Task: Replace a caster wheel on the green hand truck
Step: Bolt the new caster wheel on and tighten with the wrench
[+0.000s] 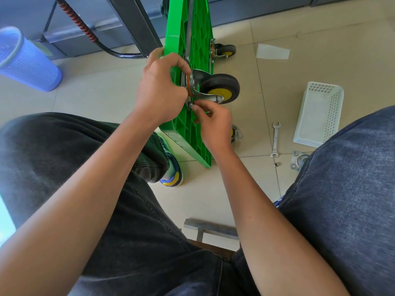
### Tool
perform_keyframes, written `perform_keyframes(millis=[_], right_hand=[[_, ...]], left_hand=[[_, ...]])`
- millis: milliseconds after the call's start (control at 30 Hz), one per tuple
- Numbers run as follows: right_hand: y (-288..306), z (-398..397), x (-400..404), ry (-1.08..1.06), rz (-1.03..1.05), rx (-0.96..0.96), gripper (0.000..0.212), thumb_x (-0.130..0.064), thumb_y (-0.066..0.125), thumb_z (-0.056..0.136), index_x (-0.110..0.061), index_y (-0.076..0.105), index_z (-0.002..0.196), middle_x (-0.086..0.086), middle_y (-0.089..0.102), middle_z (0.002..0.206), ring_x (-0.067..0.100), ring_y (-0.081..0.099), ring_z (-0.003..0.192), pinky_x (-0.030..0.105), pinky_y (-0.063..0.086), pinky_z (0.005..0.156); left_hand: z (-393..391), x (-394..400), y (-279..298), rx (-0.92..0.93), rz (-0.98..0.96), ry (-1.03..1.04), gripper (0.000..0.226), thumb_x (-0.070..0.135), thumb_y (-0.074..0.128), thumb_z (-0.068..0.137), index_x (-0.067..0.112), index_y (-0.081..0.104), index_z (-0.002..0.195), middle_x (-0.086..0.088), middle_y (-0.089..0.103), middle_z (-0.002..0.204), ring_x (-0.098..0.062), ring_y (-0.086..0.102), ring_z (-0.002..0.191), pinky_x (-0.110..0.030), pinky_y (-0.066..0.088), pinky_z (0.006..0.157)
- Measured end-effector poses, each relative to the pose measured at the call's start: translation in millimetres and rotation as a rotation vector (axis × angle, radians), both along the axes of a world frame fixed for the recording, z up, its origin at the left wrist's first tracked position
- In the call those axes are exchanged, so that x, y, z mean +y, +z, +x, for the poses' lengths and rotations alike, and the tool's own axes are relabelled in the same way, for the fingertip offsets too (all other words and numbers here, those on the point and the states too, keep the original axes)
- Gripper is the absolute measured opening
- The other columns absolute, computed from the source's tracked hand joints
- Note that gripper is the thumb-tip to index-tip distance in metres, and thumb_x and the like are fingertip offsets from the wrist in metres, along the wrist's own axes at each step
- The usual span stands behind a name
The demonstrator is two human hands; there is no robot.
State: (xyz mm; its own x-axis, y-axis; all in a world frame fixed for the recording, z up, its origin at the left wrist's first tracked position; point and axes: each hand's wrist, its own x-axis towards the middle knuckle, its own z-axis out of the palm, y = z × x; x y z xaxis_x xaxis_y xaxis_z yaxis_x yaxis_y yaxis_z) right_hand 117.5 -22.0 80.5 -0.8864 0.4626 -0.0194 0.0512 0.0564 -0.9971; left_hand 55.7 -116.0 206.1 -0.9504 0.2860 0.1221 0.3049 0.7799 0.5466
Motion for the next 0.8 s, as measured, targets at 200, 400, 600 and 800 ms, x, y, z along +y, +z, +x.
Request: perform_keyframes(millis=[200,400,600,800], right_hand=[[0.7,-4.1,2.1,0.022,-0.006,-0.057,0.019,-0.028,0.069,0.096,-0.014,0.08,0.094,-0.006,0.075,0.081,0.017,0.069,0.075,0.047,0.057,0.074],[-2.1,-5.1,1.0,0.0,-0.02,-0.086,0.032,-0.03,0.063,0.099,-0.008,0.072,0.077,0.006,0.068,0.069,0.033,0.065,0.067,0.053,0.054,0.066],[-4.6,-2.8,-3.3,-0.068,-0.046,-0.048,0.015,-0.021,0.064,0.098,-0.013,0.076,0.1,-0.006,0.073,0.087,0.017,0.068,0.081,0.049,0.06,0.075],[-3.5,-1.3,-3.6,-0.031,-0.05,-0.001,0.016,-0.016,0.068,0.095,-0.015,0.078,0.109,-0.004,0.076,0.097,0.019,0.071,0.082,0.048,0.06,0.078]], left_hand=[[0.2,0.1,0.4,0.0,-0.005,0.001,0.044,-0.003,0.067,0.069,0.035,0.06,0.092,-0.003,0.049,0.138,-0.022,0.053,0.115,-0.013,0.037,0.064],[0.9,0.3,0.9,-0.006,-0.011,0.009,0.045,-0.003,0.067,0.07,0.036,0.06,0.092,-0.004,0.048,0.141,-0.026,0.054,0.117,-0.015,0.037,0.062],[-0.4,0.3,-0.3,-0.002,-0.013,0.005,0.045,-0.001,0.068,0.07,0.038,0.06,0.091,-0.006,0.048,0.142,-0.029,0.053,0.121,-0.015,0.036,0.064],[-0.3,0.7,-0.4,0.019,-0.024,0.014,0.045,-0.002,0.067,0.069,0.036,0.06,0.092,-0.003,0.049,0.14,-0.024,0.053,0.12,-0.006,0.032,0.062]])
